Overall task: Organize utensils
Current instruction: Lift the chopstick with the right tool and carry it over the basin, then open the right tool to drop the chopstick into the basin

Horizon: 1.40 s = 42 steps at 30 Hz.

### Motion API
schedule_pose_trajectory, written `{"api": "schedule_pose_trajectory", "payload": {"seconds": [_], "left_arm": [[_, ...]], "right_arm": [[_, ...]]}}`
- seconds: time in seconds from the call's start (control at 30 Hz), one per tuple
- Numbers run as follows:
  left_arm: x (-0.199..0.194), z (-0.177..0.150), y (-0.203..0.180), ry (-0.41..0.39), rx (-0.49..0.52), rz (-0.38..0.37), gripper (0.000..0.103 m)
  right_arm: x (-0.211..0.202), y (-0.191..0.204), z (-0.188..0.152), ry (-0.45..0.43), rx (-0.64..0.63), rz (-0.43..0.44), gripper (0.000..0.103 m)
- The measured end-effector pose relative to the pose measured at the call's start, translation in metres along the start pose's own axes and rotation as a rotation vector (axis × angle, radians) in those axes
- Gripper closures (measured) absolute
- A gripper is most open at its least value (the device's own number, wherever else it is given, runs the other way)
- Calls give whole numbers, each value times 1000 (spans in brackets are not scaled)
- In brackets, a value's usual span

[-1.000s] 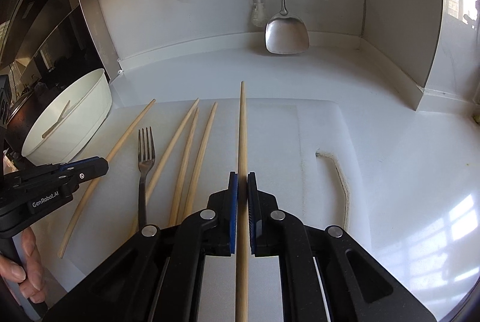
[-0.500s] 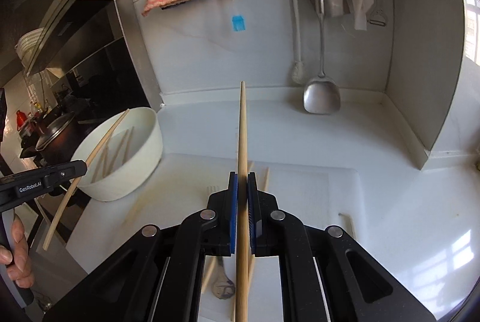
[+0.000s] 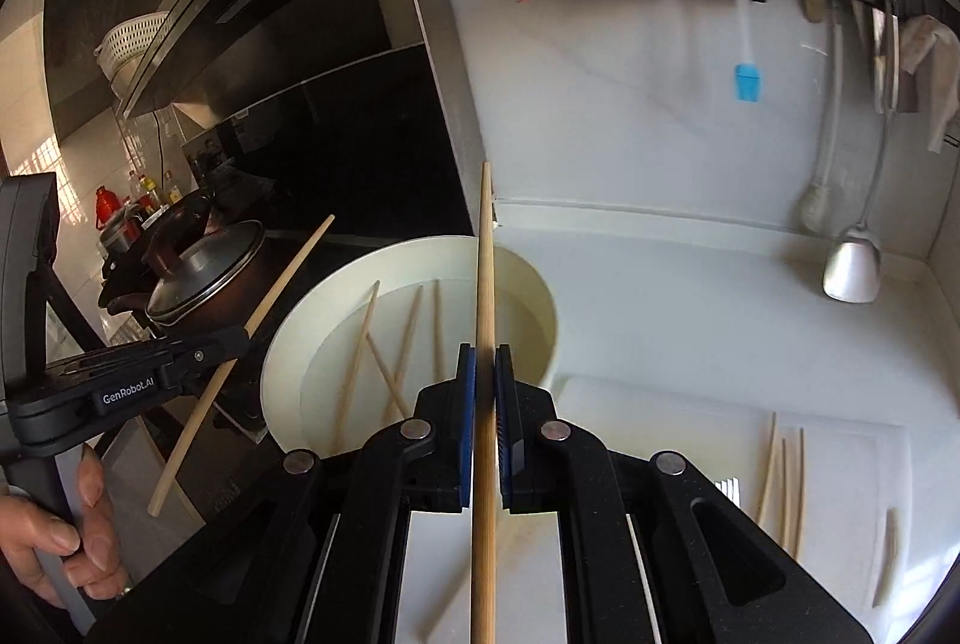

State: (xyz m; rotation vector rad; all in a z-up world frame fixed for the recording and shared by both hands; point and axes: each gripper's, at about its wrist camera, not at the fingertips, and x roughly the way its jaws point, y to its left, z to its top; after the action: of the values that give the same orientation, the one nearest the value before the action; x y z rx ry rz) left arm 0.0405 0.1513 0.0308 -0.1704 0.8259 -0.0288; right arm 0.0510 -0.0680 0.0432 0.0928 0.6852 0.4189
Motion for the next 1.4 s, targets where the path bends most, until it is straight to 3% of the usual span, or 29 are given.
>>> {"api": "schedule_pose_trajectory", "payload": {"seconds": [0.17,0.43,0.77,1.07,1.13,1.2,1.27,1.33,1.4], "left_arm": [[33,17,39,55,-12,-34,96],[79,17,51,124,-56,-69,96],[121,6,66,202,-128,-1,96],[144,8,68,246,-162,32,95],[147,10,69,253,-162,38,95],[148,11,68,256,-163,42,95],[146,13,68,253,-162,50,84],[141,15,68,240,-162,60,57],[134,17,68,215,-161,71,39]], "right_arm": [[51,35,14,55,18,13,97],[123,46,11,214,-34,45,97],[176,46,-11,364,-77,110,97],[199,45,-7,420,-111,133,96],[203,44,-4,438,-102,127,91],[196,39,2,406,-83,116,62],[186,33,10,355,-66,100,55],[177,26,17,331,-46,94,55],[169,18,21,311,-21,81,54]]}}
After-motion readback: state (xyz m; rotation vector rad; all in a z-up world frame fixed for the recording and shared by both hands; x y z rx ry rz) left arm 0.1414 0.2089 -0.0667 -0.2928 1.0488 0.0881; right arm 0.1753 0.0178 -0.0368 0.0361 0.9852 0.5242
